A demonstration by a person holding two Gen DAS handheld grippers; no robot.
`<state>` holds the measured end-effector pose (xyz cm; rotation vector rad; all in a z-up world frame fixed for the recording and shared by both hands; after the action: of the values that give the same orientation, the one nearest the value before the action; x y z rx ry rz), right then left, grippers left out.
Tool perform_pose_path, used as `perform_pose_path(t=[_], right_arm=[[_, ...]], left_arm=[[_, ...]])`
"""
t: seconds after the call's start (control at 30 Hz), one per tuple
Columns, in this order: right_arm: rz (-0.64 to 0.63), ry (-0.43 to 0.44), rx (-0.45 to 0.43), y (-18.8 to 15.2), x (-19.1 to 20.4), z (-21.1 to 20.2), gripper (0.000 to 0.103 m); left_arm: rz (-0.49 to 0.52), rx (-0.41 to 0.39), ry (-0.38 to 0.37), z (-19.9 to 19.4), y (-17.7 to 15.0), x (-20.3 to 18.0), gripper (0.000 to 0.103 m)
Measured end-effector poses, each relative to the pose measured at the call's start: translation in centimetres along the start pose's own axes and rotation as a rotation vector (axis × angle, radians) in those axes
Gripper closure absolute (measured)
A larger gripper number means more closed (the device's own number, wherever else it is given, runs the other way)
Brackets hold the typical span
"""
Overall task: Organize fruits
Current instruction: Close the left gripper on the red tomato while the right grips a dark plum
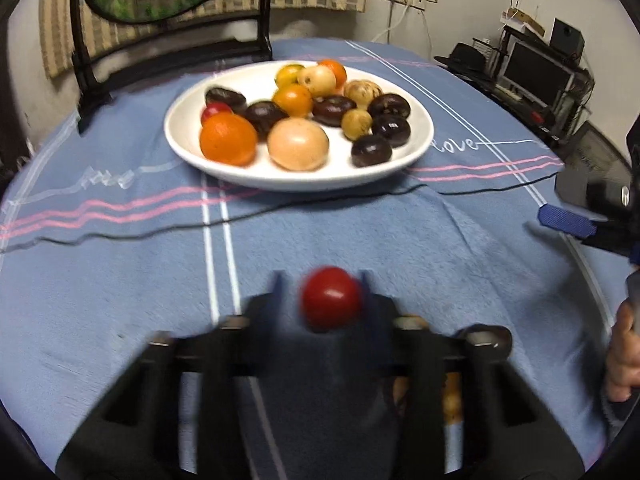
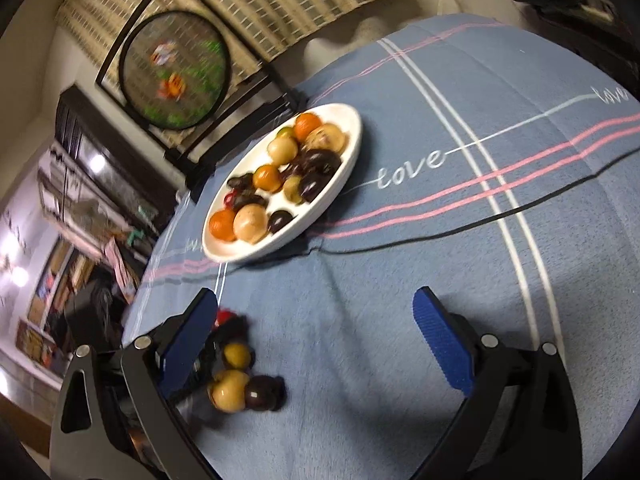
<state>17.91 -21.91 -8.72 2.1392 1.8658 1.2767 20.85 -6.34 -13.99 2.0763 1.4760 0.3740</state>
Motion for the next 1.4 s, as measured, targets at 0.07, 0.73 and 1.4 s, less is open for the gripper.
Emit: perform_pose_path(t=[0.07, 0.73, 1.4], right_arm=[[-0.043, -0.009, 0.007, -0.5, 0.6, 0.1, 0.004], [-0.443, 0.048, 0.261, -9.3, 6.9, 3.3, 0.05], [-0.64, -0.115, 0.281, -10.0, 9.0, 5.5, 0.072]], left_arm=[[-0.012, 0.005, -0.023, 0.0, -0.2, 0.1, 0.073], [-0.114, -0.039, 0.013, -1.9, 0.1, 3.9, 0.073], [-0.103, -0.035, 0.018, -1.8, 0.0, 3.7, 0.073]])
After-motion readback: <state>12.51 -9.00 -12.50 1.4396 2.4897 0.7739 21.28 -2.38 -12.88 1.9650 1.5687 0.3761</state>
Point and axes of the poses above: each gripper's, at about its wrist camera, not at the fingertips, and z roughly the way its jaws point, x to its left, y to its top, the point moved 10 cm from there along z, roughly the way its jaws point, and after that the axes turned 4 degrees about x, right-handed, at the moved point
